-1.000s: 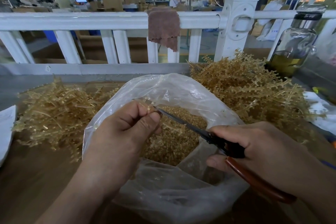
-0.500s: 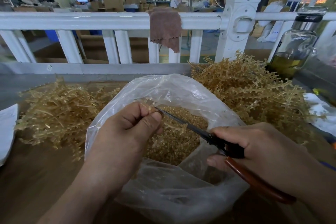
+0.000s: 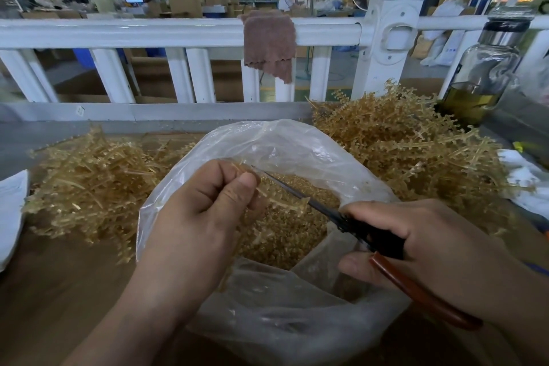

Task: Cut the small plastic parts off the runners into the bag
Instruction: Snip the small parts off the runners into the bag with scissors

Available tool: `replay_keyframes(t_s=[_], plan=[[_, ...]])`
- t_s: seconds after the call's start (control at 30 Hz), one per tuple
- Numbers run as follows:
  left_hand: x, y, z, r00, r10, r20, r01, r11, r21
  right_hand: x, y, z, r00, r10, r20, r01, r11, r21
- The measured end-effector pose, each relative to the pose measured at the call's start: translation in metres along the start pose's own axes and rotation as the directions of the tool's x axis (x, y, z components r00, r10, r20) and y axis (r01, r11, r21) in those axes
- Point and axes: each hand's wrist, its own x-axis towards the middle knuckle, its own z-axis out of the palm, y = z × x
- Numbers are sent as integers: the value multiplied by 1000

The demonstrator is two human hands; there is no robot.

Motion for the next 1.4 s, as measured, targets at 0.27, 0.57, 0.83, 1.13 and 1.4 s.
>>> replay_keyframes(t_s=[0.27,0.57,0.83,1.13,1.4], plan=[[-3,3,0,1000,15,-8,-15,1000,-7,-1,-3,-2,1000,21,13,-20,999,-46],[-1,2,-2,998,56,32,-55,997,-45,-3,-3,-5,998,53,22,-52,998,-38],[-1,0,-2,997,50,50,-46,997,-66,-3,-6,-3,998,51,21,-50,996,-78],[3,-10,-2,993,80,83,-74,994,-78,-2,-5,-1,1000,27,-10,-28,997,-77],[3,-10,-2,993,85,86,-81,995,-50,0,-4,0,1000,-5,-27,3,997,-78]])
